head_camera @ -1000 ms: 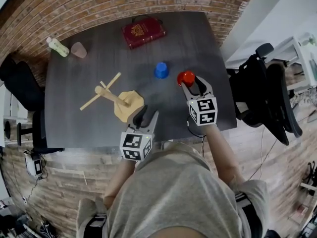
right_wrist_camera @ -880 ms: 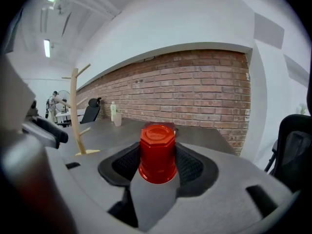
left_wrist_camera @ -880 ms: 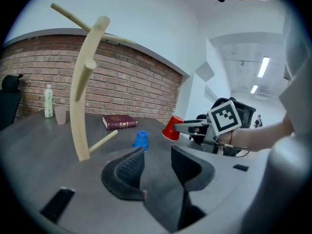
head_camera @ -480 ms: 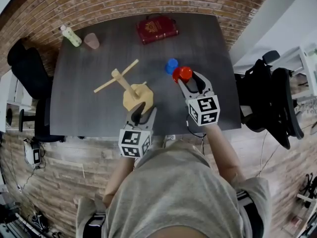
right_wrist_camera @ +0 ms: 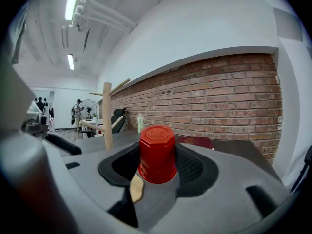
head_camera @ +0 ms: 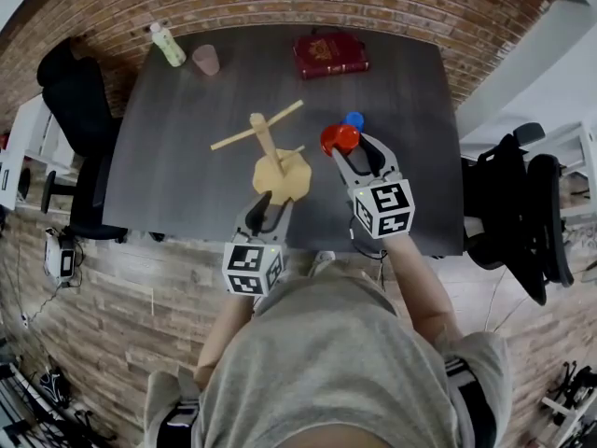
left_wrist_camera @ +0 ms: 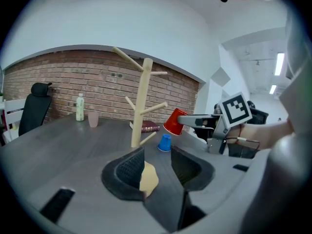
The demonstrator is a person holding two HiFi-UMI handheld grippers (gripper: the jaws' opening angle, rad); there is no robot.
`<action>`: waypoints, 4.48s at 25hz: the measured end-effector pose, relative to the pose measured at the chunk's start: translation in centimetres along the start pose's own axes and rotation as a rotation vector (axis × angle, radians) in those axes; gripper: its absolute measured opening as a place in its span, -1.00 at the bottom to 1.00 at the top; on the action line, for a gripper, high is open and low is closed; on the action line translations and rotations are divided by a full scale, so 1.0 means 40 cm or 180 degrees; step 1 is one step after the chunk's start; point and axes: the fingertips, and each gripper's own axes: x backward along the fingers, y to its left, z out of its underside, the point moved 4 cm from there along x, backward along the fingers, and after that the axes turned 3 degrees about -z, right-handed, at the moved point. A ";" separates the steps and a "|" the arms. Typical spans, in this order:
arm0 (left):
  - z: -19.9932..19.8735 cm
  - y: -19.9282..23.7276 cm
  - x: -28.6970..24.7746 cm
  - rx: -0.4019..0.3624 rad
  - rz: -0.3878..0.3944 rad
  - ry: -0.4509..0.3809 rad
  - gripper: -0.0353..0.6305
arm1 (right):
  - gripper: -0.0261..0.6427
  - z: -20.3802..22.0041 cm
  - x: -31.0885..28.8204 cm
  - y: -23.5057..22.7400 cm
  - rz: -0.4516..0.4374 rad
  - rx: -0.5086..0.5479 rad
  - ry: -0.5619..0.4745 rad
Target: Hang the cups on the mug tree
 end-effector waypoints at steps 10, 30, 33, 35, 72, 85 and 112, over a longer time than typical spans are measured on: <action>0.014 0.083 0.074 0.0163 -0.0419 -0.0040 -0.40 | -0.27 0.001 -0.082 0.089 -0.0351 0.0033 0.0059; 0.041 0.136 0.129 0.0323 -0.0790 -0.0042 -0.40 | -0.25 0.070 -0.164 0.157 -0.0707 -0.0241 0.0275; 0.042 0.142 0.131 0.0323 -0.0808 -0.0033 -0.40 | -0.23 0.080 -0.167 0.154 -0.0703 -0.0261 0.0327; 0.042 0.145 0.130 0.0330 -0.0821 -0.0032 -0.40 | -0.23 0.085 -0.169 0.150 -0.0716 -0.0279 0.0358; 0.046 0.103 0.012 0.0311 -0.0723 0.0053 -0.40 | -0.17 0.152 -0.112 -0.073 -0.0227 -0.0135 0.0456; 0.068 0.108 -0.041 0.0417 -0.0798 0.0203 -0.40 | -0.17 0.225 -0.187 -0.216 0.0096 -0.0016 0.0725; 0.040 0.096 -0.029 0.0247 -0.0645 0.0256 -0.40 | -0.26 0.247 -0.216 -0.237 0.0186 0.0107 0.0901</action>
